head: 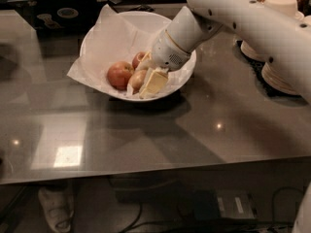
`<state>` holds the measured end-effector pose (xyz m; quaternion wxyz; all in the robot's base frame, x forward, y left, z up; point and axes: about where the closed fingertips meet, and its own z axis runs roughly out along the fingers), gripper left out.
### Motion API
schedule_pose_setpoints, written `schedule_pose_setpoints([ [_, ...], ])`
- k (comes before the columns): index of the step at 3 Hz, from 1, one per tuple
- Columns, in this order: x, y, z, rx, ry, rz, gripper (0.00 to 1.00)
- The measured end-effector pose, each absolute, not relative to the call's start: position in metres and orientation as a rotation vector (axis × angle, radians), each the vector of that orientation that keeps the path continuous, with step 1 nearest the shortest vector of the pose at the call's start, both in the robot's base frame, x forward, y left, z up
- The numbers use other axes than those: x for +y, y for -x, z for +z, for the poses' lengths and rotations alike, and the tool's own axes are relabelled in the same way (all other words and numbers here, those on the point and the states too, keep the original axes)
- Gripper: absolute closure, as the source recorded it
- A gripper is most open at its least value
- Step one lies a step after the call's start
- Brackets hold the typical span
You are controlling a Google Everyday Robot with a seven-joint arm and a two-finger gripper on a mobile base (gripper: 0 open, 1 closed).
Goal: Pick apple from white bowl
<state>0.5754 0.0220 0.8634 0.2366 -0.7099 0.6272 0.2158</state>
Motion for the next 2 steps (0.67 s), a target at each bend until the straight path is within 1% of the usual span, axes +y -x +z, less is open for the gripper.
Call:
schedule_pose_setpoints([
  [1,0.018,-0.574,0.881,1.649,1.915,0.654,0.98],
  [2,0.009,-0.572,0.914,1.536,1.860,0.734,1.00],
])
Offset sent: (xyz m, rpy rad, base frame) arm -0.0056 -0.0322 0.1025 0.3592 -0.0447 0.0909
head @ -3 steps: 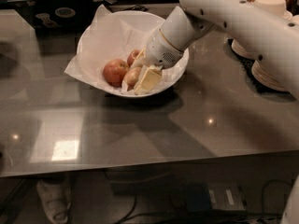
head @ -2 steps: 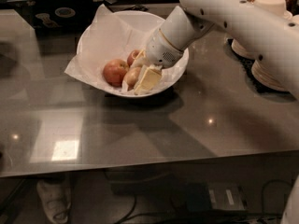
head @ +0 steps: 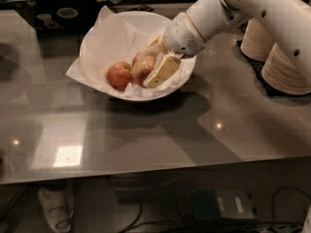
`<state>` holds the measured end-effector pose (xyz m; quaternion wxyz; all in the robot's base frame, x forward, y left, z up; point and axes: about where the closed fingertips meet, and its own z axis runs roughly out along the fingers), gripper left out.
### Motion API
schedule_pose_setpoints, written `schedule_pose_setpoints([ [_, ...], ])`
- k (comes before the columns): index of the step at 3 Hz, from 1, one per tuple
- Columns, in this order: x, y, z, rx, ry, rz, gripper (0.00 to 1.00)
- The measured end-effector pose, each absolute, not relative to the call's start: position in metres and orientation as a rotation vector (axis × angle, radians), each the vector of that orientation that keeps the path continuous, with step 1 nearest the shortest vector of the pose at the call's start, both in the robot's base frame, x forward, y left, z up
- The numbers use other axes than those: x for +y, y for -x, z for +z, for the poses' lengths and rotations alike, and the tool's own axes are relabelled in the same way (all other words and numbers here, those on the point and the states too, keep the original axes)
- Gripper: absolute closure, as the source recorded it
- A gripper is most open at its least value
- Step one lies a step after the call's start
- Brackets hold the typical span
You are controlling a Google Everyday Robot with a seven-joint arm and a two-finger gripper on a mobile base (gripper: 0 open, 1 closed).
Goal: Pick apple from white bowl
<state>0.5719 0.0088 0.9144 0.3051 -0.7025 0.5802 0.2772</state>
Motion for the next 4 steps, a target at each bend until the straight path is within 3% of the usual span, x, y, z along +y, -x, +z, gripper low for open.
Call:
schedule_pose_setpoints([
  [2,-0.025,-0.573,0.980,1.390,1.770,0.778,1.00],
  [4,-0.064,-0.558,1.028,1.357,1.770,0.646,1.00],
])
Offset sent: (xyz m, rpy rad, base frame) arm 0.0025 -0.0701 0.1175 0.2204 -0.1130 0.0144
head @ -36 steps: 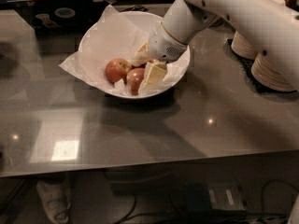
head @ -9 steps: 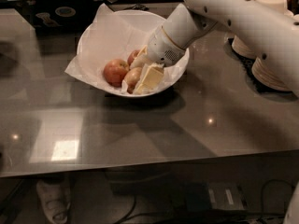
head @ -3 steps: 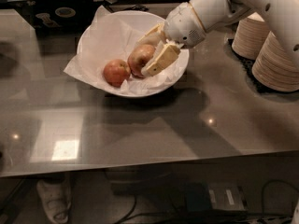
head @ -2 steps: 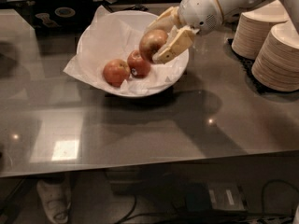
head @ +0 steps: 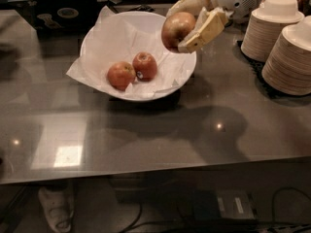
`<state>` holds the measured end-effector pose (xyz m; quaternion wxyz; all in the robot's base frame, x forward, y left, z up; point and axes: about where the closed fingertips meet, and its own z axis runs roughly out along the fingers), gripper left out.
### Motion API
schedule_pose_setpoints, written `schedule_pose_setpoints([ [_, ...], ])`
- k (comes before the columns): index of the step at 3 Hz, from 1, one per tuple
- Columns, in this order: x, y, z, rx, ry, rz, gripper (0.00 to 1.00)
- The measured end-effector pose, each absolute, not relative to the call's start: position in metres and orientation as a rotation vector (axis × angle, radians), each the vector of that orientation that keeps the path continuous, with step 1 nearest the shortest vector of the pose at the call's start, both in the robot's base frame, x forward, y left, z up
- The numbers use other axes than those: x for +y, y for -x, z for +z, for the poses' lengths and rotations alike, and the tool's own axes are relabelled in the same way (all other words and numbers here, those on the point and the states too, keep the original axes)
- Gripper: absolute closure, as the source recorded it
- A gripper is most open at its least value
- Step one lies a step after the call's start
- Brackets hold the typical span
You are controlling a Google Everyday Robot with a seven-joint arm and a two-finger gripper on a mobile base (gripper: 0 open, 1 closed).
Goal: Pick apple from white bowl
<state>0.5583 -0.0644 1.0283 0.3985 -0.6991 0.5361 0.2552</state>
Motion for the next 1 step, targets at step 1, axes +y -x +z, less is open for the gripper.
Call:
schedule_pose_setpoints([
  [1,-0.0644,-0.5583,1.0283,1.357,1.770,0.646,1.00],
])
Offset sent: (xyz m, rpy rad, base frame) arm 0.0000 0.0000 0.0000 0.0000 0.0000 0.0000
